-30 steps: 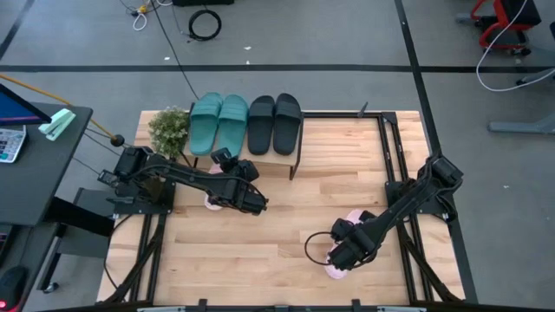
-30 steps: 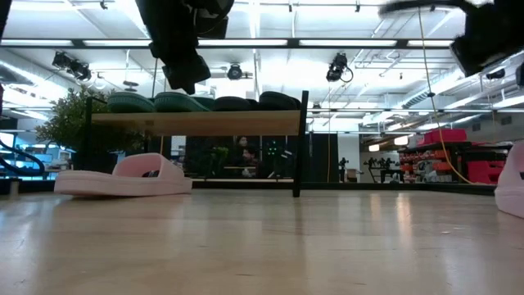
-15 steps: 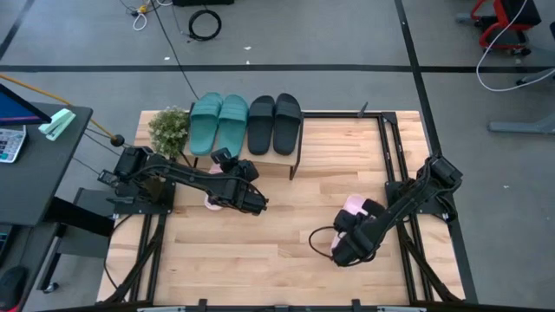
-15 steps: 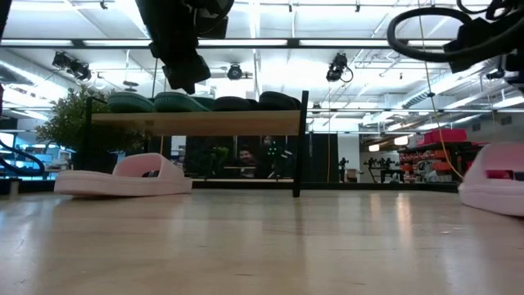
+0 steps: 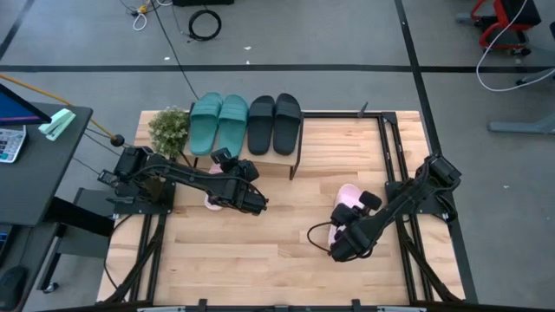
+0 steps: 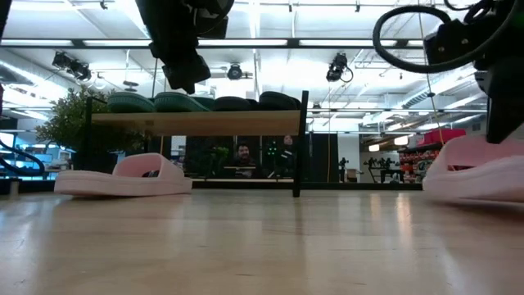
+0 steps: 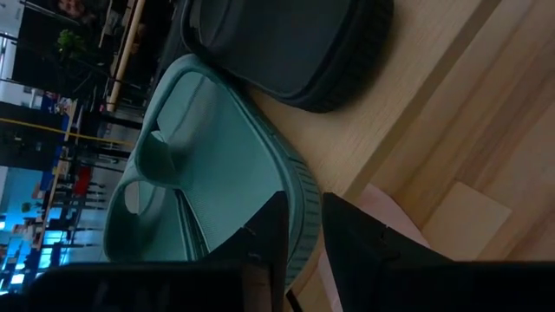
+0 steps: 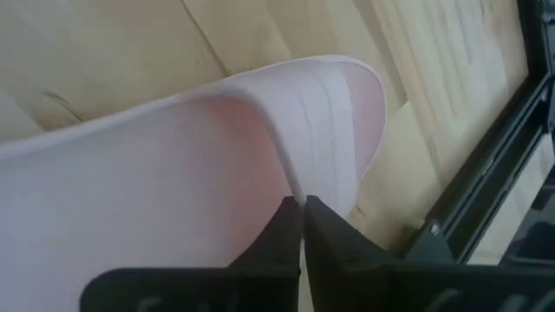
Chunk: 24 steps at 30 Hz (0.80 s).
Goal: Pick and place slides into the shelf
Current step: Put the pink slide under the shelf
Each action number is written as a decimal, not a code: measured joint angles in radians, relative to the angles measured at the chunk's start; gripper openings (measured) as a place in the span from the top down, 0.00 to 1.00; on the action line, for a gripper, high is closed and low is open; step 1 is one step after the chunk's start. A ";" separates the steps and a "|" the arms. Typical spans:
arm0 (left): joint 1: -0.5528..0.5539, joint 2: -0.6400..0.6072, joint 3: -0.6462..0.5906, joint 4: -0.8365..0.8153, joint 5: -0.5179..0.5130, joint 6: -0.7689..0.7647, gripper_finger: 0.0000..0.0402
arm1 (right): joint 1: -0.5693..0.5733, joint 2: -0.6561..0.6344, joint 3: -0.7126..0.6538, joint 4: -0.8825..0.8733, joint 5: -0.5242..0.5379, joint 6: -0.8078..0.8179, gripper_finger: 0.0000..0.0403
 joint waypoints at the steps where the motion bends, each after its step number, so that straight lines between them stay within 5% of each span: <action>1: 0.000 0.000 0.000 0.000 0.000 0.000 0.81 | 0.000 0.000 0.004 0.000 0.011 -0.003 0.99; 5: 0.000 0.000 0.000 -0.004 0.000 0.001 0.80 | 0.000 0.000 0.045 0.021 0.077 -0.017 0.99; 11: 0.011 0.000 0.000 -0.069 0.000 -0.015 0.83 | -0.009 0.000 0.151 0.238 0.237 -0.276 0.99; 16: 0.005 -0.029 0.010 -0.215 -0.004 -0.240 0.85 | -0.068 0.000 0.205 0.401 0.364 -0.452 1.00; 24: -0.060 -0.213 0.012 -0.213 -0.091 -0.293 0.87 | -0.194 0.000 0.204 0.689 0.385 -0.786 1.00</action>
